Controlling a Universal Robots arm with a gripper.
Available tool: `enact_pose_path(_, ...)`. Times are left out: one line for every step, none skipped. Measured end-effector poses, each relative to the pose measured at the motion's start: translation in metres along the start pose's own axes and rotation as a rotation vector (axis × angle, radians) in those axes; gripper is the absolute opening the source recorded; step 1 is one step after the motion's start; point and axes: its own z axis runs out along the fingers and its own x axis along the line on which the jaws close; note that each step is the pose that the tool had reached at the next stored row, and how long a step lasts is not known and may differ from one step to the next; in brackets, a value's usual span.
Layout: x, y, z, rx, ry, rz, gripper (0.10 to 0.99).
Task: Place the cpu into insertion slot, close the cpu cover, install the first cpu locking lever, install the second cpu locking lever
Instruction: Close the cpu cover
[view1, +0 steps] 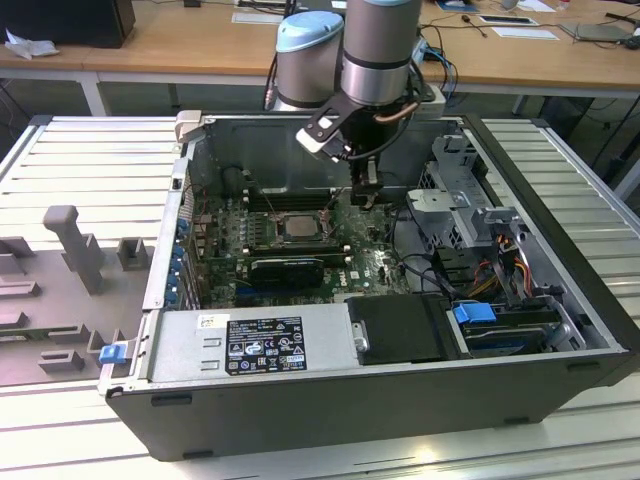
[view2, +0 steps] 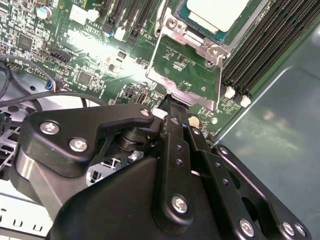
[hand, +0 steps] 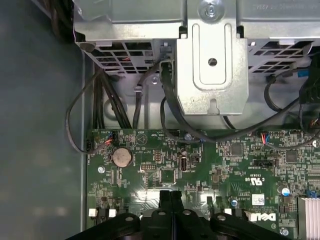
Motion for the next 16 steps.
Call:
enact_pose_path(0.0000, -0.0007, 0.0000, 0.000, 0.0001, 0.000, 0.106)
enact_pose_path(0.0000, -0.0021, -0.0001, 0.000, 0.0000, 0.000, 0.106)
enact_pose_path(0.0000, -0.0038, -0.0002, 0.000, 0.0001, 0.000, 0.106)
enact_pose_path(-0.0001, -0.0050, -0.0003, 0.000, 0.0000, 0.000, 0.106)
enact_pose_path(-0.0001, -0.0060, -0.0003, 0.000, 0.0000, 0.000, 0.106)
enact_pose_path(-0.0001, -0.0073, -0.0004, 0.000, 0.0001, 0.000, 0.106)
enact_pose_path(-0.0001, -0.0096, -0.0005, 0.000, 0.0000, 0.000, 0.106)
enact_pose_path(-0.0001, -0.0114, -0.0006, 0.000, 0.0000, 0.000, 0.106)
enact_pose_path(-0.0001, -0.0128, -0.0007, 0.000, 0.0000, 0.000, 0.106)
enact_pose_path(-0.0002, -0.0151, -0.0009, 0.000, 0.0000, 0.000, 0.106)
enact_pose_path(-0.0002, -0.0170, -0.0010, 0.000, 0.0000, 0.000, 0.106)
enact_pose_path(-0.0002, -0.0181, -0.0010, 0.000, 0.0001, 0.000, 0.106)
enact_pose_path(-0.0002, -0.0194, -0.0011, 0.000, 0.0001, 0.000, 0.106)
enact_pose_path(-0.0002, -0.0216, -0.0012, 0.000, 0.0000, 0.000, 0.106)
enact_pose_path(-0.0002, -0.0243, -0.0014, 0.000, 0.0000, 0.000, 0.106)
enact_pose_path(-0.0003, -0.0273, -0.0015, 0.000, 0.0001, 0.000, 0.106)
